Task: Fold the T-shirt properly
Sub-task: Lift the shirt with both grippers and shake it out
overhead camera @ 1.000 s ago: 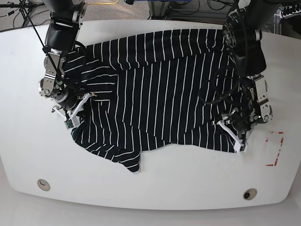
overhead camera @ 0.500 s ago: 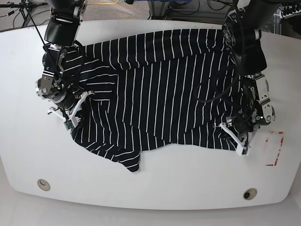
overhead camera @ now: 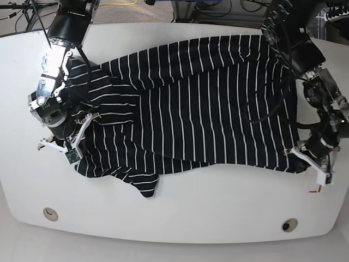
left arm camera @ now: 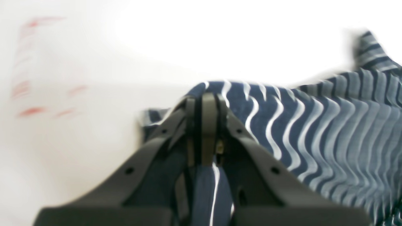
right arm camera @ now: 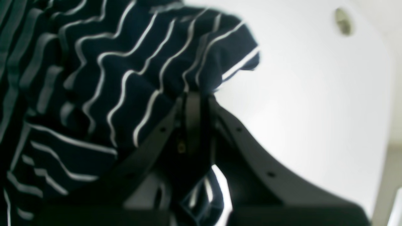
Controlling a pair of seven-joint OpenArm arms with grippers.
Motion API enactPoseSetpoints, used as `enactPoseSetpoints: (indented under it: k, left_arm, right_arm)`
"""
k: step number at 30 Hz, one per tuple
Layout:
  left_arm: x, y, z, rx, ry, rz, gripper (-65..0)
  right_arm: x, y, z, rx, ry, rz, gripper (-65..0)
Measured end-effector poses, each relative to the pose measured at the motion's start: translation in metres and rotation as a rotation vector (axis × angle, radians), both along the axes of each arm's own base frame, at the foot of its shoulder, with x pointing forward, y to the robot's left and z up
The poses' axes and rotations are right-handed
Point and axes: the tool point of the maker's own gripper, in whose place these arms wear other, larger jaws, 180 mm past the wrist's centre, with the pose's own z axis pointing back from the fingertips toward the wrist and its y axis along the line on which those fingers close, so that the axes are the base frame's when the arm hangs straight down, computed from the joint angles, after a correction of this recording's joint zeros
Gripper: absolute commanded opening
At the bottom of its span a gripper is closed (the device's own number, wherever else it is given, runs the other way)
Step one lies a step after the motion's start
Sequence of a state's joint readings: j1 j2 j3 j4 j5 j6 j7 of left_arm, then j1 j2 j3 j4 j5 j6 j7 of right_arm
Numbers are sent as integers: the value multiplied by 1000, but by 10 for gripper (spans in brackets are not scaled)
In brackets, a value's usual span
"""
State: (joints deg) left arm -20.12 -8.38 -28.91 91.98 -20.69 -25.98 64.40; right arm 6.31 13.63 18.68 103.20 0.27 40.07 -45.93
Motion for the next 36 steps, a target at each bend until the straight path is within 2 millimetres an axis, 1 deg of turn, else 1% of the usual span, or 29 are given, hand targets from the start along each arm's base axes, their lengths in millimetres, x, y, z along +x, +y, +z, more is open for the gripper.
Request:
enactPoseSetpoints:
  k: [2,4,11,13,15,16,20,22,24,29,30,31,32,33,36]
  left_arm:
    - [-2,8,16,-5,-45,10,-650]
    - [-2,10,31,-25,-91,2,-650]
    - [-3,12,58,-48,-161,-14,-650]
    - [-4,16,68,-21,-165,-11,-650]
    - [-2,19,84,3,-190,-6,-650]
    - [1,20,93,10,-211,-5,-650]
    - [13,20,138,23,-333,-8,-650]
    - [17,20,156,30,-371,-13,-650]
    - [20,22,175,42,-409,-16,-650]
    - [27,30,231,100,-513,7,-650]
    - [28,33,247,123,-539,19,-650]
    - [29,34,258,138,-559,25,-650]
    - [30,33,271,155,-581,22,-650]
    - [30,34,285,167,-604,30,-650]
    - [29,31,328,183,-695,27,-650]
  right_arm:
    - [1,0,12,-19,-24,1,-650]
    - [3,0,22,-33,-44,1,-650]
    - [12,-5,43,-66,-71,-20,-650]
    - [19,-6,54,-71,-98,-23,-650]
    - [27,-8,68,-82,-128,-19,-650]
    - [30,-9,75,-90,-142,-15,-650]
    - [47,-15,112,-110,-229,-25,-650]
    - [57,-18,130,-108,-270,-31,-650]
    - [66,-20,145,-102,-297,-38,-650]
    - [88,-25,185,-99,-367,-40,-650]
    - [94,-25,195,-120,-377,-30,-650]
    - [98,-25,205,-132,-393,-24,-650]
    - [104,-22,214,-152,-398,-6,-650]
    - [109,-22,224,-175,-406,0,-650]
    - [119,-21,260,-205,-459,16,-650]
